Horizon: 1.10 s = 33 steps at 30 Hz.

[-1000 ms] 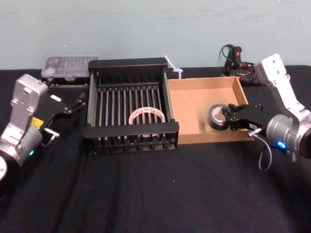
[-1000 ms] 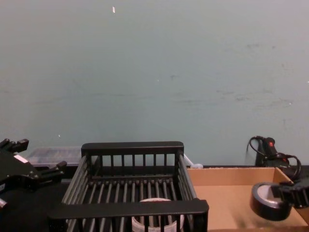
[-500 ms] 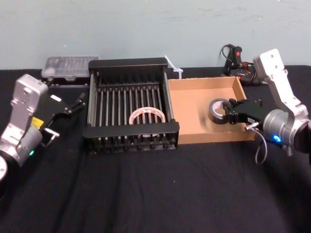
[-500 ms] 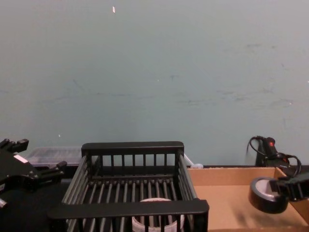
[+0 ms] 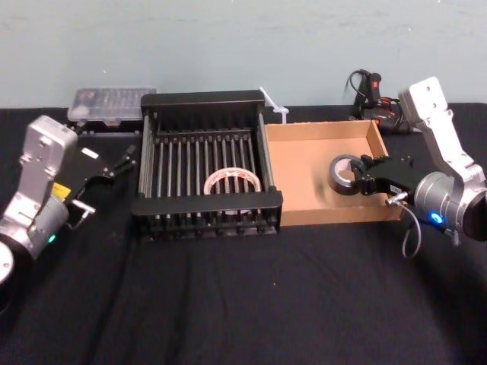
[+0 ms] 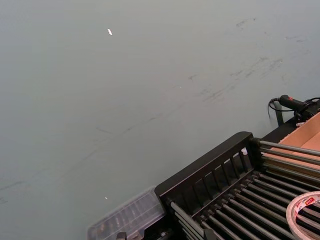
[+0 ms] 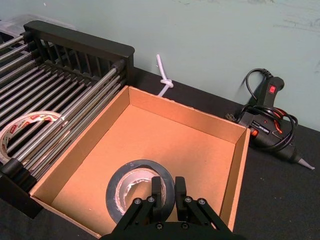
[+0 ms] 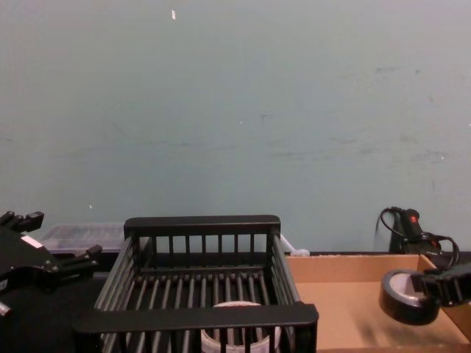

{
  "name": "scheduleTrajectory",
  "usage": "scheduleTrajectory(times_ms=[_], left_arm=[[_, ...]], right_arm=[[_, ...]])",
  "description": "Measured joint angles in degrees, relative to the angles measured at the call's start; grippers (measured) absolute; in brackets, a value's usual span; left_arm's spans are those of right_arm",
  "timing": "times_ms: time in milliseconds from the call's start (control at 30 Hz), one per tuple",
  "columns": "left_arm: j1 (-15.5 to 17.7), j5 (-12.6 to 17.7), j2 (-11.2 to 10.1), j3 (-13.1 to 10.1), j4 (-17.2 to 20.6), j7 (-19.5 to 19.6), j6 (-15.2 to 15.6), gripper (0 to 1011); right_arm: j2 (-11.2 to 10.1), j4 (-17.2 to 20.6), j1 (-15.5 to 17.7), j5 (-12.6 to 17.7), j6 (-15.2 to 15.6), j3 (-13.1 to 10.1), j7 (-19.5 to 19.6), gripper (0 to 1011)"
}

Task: Pick up the white tape and place it into the black box , Pick up the silver tape and place it into the brown box.

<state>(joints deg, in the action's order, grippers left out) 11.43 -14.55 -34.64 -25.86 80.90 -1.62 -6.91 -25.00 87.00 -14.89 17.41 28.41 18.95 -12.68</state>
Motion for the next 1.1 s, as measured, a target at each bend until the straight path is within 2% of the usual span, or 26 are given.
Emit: scheduleTrajectory(times_ms=[167, 267, 367, 433, 533, 600, 633, 700, 1033, 1100], left_arm=[[0.0, 0.0, 0.0, 0.0, 0.0, 0.0, 0.0, 1001], [0.0, 0.0, 0.0, 0.0, 0.0, 0.0, 0.0, 1001], [0.0, 0.0, 0.0, 0.0, 0.0, 0.0, 0.0, 1002], [0.0, 0.0, 0.0, 0.0, 0.0, 0.0, 0.0, 1001], [0.0, 0.0, 0.0, 0.0, 0.0, 0.0, 0.0, 1001], [0.0, 0.0, 0.0, 0.0, 0.0, 0.0, 0.0, 1001], [0.0, 0.0, 0.0, 0.0, 0.0, 0.0, 0.0, 1001], [0.0, 0.0, 0.0, 0.0, 0.0, 0.0, 0.0, 1001], [0.0, 0.0, 0.0, 0.0, 0.0, 0.0, 0.0, 1001], [0.0, 0.0, 0.0, 0.0, 0.0, 0.0, 0.0, 1001]], right_arm=[[0.0, 0.1, 0.0, 0.0, 0.0, 0.0, 0.0, 165], [-0.1, 0.1, 0.0, 0.0, 0.0, 0.1, 0.0, 217], [-0.1, 0.1, 0.1, 0.0, 0.0, 0.1, 0.0, 335], [-0.1, 0.1, 0.1, 0.0, 0.0, 0.1, 0.0, 366], [-0.1, 0.1, 0.1, 0.0, 0.0, 0.1, 0.0, 492], [-0.1, 0.1, 0.1, 0.0, 0.0, 0.1, 0.0, 531], [-0.1, 0.1, 0.1, 0.0, 0.0, 0.1, 0.0, 593], [-0.1, 0.2, 0.1, 0.0, 0.0, 0.1, 0.0, 625], [-0.1, 0.1, 0.1, 0.1, 0.0, 0.1, 0.0, 940], [-0.1, 0.1, 0.1, 0.1, 0.0, 0.1, 0.0, 977]])
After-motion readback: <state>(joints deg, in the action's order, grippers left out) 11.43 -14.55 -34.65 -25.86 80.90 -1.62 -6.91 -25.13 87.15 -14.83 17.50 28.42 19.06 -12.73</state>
